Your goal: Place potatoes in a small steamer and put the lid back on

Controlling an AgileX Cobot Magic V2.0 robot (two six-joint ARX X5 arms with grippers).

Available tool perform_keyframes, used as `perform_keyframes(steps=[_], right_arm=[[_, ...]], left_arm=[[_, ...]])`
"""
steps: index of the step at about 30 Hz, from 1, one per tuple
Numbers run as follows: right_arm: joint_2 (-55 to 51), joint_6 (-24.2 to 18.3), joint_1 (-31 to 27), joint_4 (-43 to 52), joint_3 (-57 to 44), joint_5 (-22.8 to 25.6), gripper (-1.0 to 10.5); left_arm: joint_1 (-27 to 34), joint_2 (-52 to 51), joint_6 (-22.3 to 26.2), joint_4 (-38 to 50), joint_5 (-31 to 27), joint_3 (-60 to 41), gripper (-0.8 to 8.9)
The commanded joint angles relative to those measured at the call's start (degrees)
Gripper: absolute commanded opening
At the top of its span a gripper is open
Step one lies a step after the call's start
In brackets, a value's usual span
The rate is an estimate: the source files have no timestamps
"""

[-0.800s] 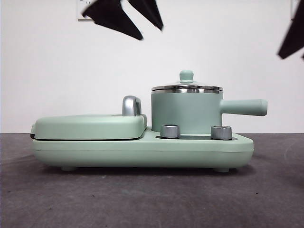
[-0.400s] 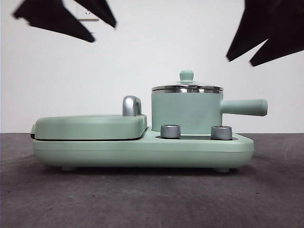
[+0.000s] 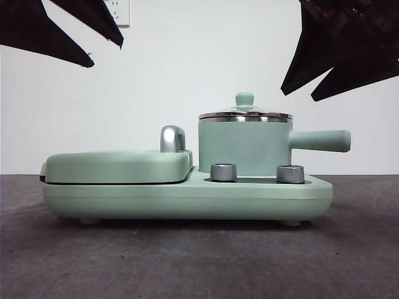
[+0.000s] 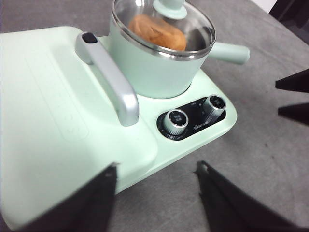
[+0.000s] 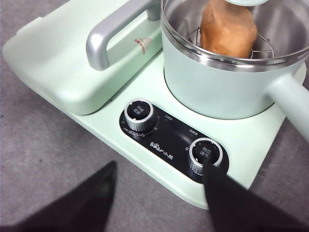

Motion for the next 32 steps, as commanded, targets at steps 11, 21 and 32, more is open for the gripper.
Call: perform_keyframes(steps=[11,21,32], right_arm=[[-0.7,0.1,0.5,1.0,0.8,-2.8,0.2],[-0.7,0.1,0.5,1.1,0.8,-2.8,0.2],[-0.7,0.1,0.5,1.1,0.8,-2.8,0.2]], left_arm=[[-0.3,0.3,1.1,1.0,-0.3,0.4,0.06],[1.2,-4.1,6.5,4.9,-2.2,-3.7,0.06],[21.2,-42.8,3.0,15.5,-6.9,-33.5,0.06]])
